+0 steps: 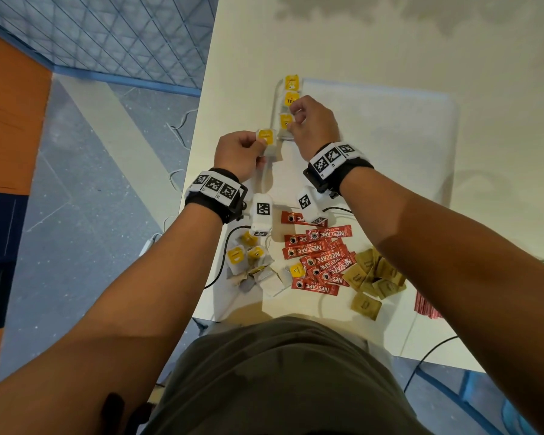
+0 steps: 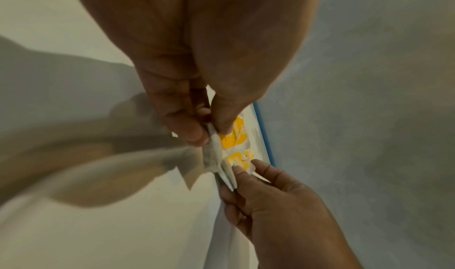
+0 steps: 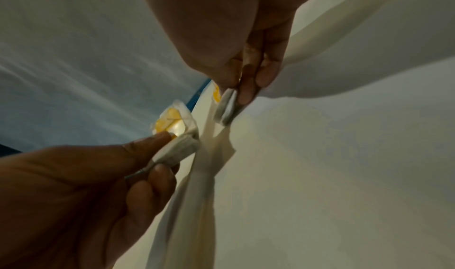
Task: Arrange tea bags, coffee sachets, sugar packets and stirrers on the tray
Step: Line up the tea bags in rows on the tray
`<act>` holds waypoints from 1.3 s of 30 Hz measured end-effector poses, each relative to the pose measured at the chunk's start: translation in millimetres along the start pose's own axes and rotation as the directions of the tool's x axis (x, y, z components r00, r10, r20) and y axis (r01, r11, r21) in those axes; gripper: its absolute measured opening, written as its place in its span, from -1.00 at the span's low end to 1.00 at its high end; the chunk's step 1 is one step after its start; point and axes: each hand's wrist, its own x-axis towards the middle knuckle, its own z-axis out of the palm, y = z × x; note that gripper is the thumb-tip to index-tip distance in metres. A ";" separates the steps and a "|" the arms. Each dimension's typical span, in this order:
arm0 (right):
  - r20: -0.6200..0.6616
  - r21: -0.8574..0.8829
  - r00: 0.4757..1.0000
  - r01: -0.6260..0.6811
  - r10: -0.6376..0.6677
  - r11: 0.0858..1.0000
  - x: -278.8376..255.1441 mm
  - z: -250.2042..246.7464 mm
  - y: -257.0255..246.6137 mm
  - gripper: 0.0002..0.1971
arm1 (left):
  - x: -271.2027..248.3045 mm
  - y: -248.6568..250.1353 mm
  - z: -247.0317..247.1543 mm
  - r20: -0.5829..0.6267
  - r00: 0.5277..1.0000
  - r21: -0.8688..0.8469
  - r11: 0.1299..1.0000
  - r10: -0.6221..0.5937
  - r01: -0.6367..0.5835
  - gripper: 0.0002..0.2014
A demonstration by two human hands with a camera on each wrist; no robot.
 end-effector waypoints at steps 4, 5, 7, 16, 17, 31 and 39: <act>0.006 -0.065 1.000 -0.017 0.018 0.998 -1.0 -1.0 -2.2 -0.77 | -0.1 0.2 -0.2 0.002 1.000 -0.004 1.000 0.003 -0.003 -0.85; 0.002 -0.078 1.000 -0.019 0.019 0.997 -1.4 -1.7 -2.9 -0.77 | -0.1 1.0 -0.5 0.005 1.000 0.004 1.000 0.009 -0.009 -0.85; -0.007 -0.095 1.000 -0.023 0.022 0.995 -2.2 -3.1 -3.9 -0.75 | 0.7 2.7 -1.3 0.010 1.000 0.029 0.999 0.027 -0.027 -0.85; -0.026 -0.070 0.999 -0.041 0.039 0.997 -9.6 -13.7 -3.7 -0.68 | 11.3 15.6 -1.7 0.063 0.988 0.137 0.980 0.138 -0.145 -0.95; -0.030 -0.072 0.999 -0.029 0.027 0.997 -12.7 -15.9 -2.7 -0.70 | 13.7 18.1 -1.5 0.073 0.987 0.148 0.977 0.145 -0.154 -0.94; 0.091 0.038 0.996 0.001 -0.004 0.999 -99.2 -19.8 28.1 -0.79 | 30.7 15.0 7.3 0.208 0.968 0.364 0.906 0.144 -0.213 -0.86; 0.447 -0.049 0.875 0.233 -0.187 0.971 -138.6 -0.9 27.3 -0.77 | 21.8 16.6 12.8 0.257 0.918 0.502 0.770 0.301 -0.393 -0.87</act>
